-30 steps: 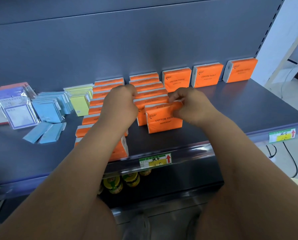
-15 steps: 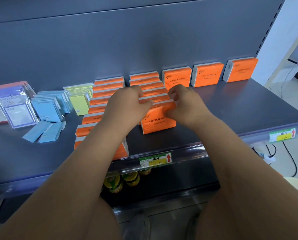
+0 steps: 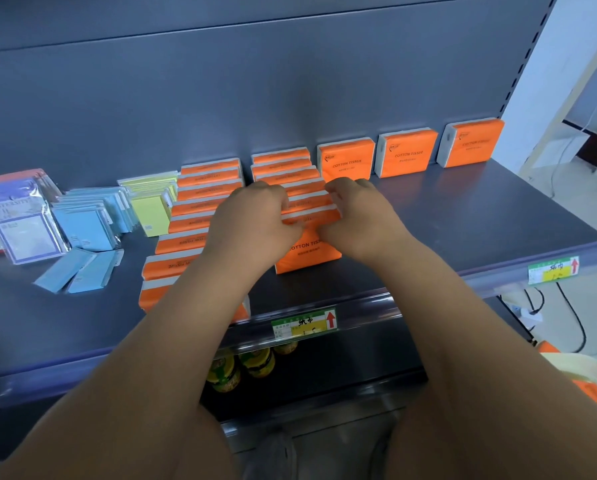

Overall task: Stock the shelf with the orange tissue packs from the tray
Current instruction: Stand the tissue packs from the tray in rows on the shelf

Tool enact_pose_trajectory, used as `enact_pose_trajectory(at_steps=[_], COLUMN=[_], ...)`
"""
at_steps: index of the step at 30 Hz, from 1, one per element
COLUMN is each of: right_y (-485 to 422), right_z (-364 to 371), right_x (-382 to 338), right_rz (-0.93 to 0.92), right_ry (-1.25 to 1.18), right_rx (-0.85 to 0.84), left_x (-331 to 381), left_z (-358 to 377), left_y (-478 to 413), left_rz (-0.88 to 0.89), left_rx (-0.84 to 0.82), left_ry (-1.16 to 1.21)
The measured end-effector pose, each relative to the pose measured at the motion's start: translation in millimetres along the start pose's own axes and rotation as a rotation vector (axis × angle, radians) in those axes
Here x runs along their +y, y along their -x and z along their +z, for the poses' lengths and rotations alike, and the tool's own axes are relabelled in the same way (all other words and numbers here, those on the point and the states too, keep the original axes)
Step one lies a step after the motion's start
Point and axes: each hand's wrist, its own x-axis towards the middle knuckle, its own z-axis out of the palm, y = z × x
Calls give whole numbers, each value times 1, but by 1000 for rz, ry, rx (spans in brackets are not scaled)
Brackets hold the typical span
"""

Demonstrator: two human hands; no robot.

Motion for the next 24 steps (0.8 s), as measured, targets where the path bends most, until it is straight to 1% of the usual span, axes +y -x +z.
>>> enact_pose_trajectory(at_steps=[4, 7, 10, 15, 20, 24], right_y=[9, 17, 23, 28, 37, 47], right_z=[-5, -13, -20, -30, -46, -65], right_x=[-9, -11, -8, 2, 18, 37], right_rz=[23, 8, 25, 79, 174, 247], right_ry=[-118, -78, -23, 12, 78, 109], right_rx=[63, 103, 123, 104, 118, 147], left_x=[11, 21, 33, 48, 79, 105], left_z=[1, 2, 4, 11, 21, 32], left_y=[0, -1, -2, -4, 3, 4], left_rz=[21, 44, 49, 60, 172, 191], left_rx=[33, 57, 23, -24, 13, -39], left_ry=[39, 66, 71, 68, 20, 54])
